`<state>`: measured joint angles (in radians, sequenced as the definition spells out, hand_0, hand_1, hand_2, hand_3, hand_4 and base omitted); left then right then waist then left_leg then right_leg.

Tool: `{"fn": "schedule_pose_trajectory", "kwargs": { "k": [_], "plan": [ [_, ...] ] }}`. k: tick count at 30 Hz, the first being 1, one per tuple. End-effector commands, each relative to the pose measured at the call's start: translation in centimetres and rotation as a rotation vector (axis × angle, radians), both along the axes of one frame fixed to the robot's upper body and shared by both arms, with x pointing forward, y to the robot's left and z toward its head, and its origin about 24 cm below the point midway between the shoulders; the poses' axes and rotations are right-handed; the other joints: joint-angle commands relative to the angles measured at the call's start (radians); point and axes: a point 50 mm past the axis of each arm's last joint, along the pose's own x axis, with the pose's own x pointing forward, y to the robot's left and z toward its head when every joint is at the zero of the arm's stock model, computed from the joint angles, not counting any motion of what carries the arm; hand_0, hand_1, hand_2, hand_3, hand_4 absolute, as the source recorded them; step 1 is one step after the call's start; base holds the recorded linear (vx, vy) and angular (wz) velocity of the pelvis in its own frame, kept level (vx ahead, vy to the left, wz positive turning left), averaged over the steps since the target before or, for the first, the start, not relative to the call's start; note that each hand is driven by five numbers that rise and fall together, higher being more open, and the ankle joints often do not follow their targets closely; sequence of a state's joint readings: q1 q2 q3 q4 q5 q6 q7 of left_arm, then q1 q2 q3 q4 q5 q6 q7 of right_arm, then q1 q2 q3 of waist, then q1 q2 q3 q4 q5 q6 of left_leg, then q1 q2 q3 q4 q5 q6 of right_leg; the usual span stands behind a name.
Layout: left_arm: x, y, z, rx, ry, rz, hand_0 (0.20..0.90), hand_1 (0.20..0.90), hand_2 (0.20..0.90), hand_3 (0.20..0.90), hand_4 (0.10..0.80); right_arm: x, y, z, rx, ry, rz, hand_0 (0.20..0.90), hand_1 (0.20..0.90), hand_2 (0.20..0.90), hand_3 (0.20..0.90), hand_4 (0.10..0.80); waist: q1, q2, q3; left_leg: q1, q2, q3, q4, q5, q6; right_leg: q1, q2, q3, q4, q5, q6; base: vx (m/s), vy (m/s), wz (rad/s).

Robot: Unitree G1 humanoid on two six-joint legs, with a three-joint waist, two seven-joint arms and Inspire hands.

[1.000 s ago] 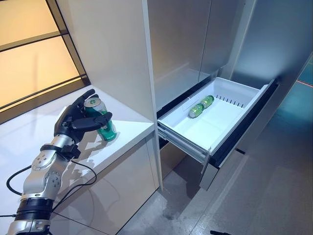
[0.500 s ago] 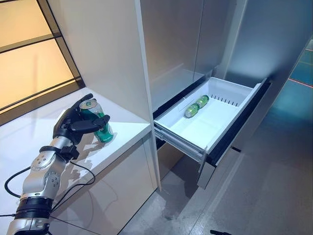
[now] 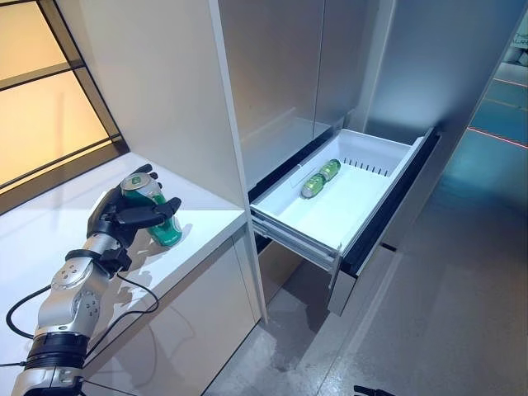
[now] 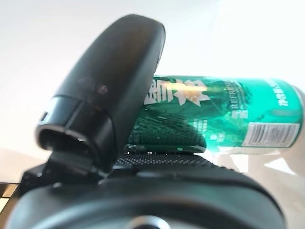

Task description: Put drinks into fridge and close the fridge

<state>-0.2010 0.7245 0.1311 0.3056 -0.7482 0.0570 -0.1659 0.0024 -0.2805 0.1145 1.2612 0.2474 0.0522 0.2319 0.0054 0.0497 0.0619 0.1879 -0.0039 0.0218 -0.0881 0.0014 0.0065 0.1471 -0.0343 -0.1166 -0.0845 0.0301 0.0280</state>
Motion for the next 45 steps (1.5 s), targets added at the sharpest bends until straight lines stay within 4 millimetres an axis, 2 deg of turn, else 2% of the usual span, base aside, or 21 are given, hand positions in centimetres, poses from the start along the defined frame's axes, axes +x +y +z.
{"fn": "schedule_pose_trajectory", "kwargs": {
  "k": [1, 20, 21, 22, 23, 29, 34, 37, 39, 40, 43, 45],
  "plan": [
    [2.3, 0.6, 9.3, 0.070, -0.366, 0.017, 0.900, 0.900, 0.900, 0.900, 0.800, 0.0, -1.9, 0.5, -0.033, 0.007, -0.016, 0.900, 0.900, 0.900, 0.900, 0.800, -0.009, -0.002, -0.018, -0.006, -0.071, 0.015, 0.067, -0.132, 0.042, -0.028, 0.007, 0.039, 0.130, -0.145, 0.049, 0.000, 0.000, 0.00],
    [2.4, 0.2, 9.2, 0.014, -0.392, 0.013, 0.900, 0.900, 0.900, 0.900, 0.800, 0.1, -2.0, 0.6, -0.037, 0.004, -0.016, 0.900, 0.900, 0.900, 0.900, 0.800, -0.012, -0.006, -0.014, -0.008, -0.073, 0.017, 0.074, -0.136, 0.045, -0.037, 0.006, 0.042, 0.142, -0.146, 0.051, 0.002, 0.004, -0.03],
    [2.5, 0.1, 9.1, 0.013, -0.395, 0.014, 0.825, 0.825, 0.825, 0.812, 0.712, 0.1, -2.0, 0.6, -0.037, 0.003, -0.015, 0.900, 0.900, 0.900, 0.900, 0.800, -0.013, -0.006, -0.014, -0.008, -0.074, 0.018, 0.074, -0.136, 0.045, -0.037, 0.006, 0.042, 0.143, -0.147, 0.051, 0.000, 0.000, 0.00],
    [2.4, 0.1, 9.1, 0.008, -0.398, 0.017, 0.439, 0.439, 0.439, 0.362, 0.262, 0.1, -2.0, 0.6, -0.036, 0.003, -0.017, 0.900, 0.900, 0.900, 0.900, 0.800, -0.012, -0.006, -0.014, -0.008, -0.074, 0.017, 0.075, -0.136, 0.045, -0.037, 0.006, 0.042, 0.143, -0.147, 0.051, 0.000, 0.000, 0.00],
    [2.4, 0.1, 9.1, 0.004, -0.402, 0.014, 0.300, 0.300, 0.300, 0.200, 0.100, 0.1, -2.0, 0.6, -0.036, 0.003, -0.017, 0.900, 0.900, 0.900, 0.900, 0.800, -0.013, -0.006, -0.014, -0.008, -0.074, 0.017, 0.075, -0.137, 0.045, -0.037, 0.006, 0.042, 0.144, -0.147, 0.051, 0.000, 0.000, 0.00],
    [2.5, -0.3, 9.3, -0.009, -0.447, 0.011, 0.300, 0.300, 0.300, 0.200, 0.100, 0.1, -1.9, 0.5, -0.039, 0.004, -0.017, 0.900, 0.900, 0.900, 0.900, 0.800, -0.015, -0.007, -0.014, -0.008, -0.074, 0.017, 0.072, -0.135, 0.045, -0.038, 0.008, 0.043, 0.144, -0.147, 0.050, 0.000, 0.000, 0.00],
    [1.9, -1.1, 11.9, 0.014, -0.601, 0.010, 0.300, 0.300, 0.300, 0.200, 0.100, 0.3, -2.0, 0.6, -0.039, -0.015, 0.005, 0.900, 0.900, 0.900, 0.900, 0.800, -0.016, -0.011, -0.014, -0.009, -0.073, 0.016, 0.070, -0.133, 0.043, -0.039, 0.009, 0.045, 0.145, -0.148, 0.050, 0.000, 0.000, 0.00],
    [0.9, -4.1, 14.8, -0.034, -0.756, -0.144, 0.300, 0.300, 0.300, 0.200, 0.100, 1.7, -1.5, 0.9, -0.030, -0.094, 0.084, 0.900, 0.900, 0.900, 0.900, 0.800, -0.013, -0.015, -0.014, -0.013, -0.070, 0.013, 0.066, -0.129, 0.042, -0.043, 0.012, 0.046, 0.147, -0.149, 0.048, 0.000, 0.000, 0.00],
    [0.4, -5.4, 15.8, -0.057, -0.804, -0.219, 0.300, 0.300, 0.300, 0.200, 0.100, 2.4, -1.2, 1.1, -0.011, -0.129, 0.103, 0.900, 0.900, 0.900, 0.900, 0.800, -0.011, -0.016, -0.015, -0.013, -0.069, 0.010, 0.064, -0.128, 0.041, -0.043, 0.013, 0.044, 0.147, -0.150, 0.046, 0.000, 0.000, 0.00],
    [-0.1, -6.8, 16.5, -0.080, -0.846, -0.293, 0.300, 0.300, 0.300, 0.200, 0.100, 3.1, -0.9, 1.3, 0.007, -0.162, 0.118, 0.900, 0.900, 0.900, 0.900, 0.800, -0.011, -0.018, -0.017, -0.013, -0.068, 0.006, 0.061, -0.126, 0.039, -0.042, 0.015, 0.044, 0.146, -0.151, 0.045, 0.000, 0.000, 0.00],
    [-0.7, -9.4, 17.0, -0.136, -0.894, -0.456, 0.300, 0.300, 0.300, 0.200, 0.100, 5.2, 0.2, 2.0, 0.034, -0.246, 0.222, 0.900, 0.900, 0.900, 0.900, 0.800, -0.008, -0.020, -0.023, -0.010, -0.067, 0.000, 0.052, -0.120, 0.036, -0.039, 0.019, 0.040, 0.143, -0.154, 0.040, 0.000, 0.000, 0.00],
    [-0.9, -10.1, 16.9, -0.152, -0.896, -0.514, 0.300, 0.300, 0.300, 0.200, 0.100, 5.7, 0.5, 2.2, 0.046, -0.278, 0.301, 0.900, 0.900, 0.900, 0.900, 0.800, -0.007, -0.020, -0.027, -0.011, -0.064, 0.000, 0.048, -0.115, 0.033, -0.037, 0.024, 0.040, 0.142, -0.155, 0.037, 0.000, 0.000, 0.00]
  ]
}}
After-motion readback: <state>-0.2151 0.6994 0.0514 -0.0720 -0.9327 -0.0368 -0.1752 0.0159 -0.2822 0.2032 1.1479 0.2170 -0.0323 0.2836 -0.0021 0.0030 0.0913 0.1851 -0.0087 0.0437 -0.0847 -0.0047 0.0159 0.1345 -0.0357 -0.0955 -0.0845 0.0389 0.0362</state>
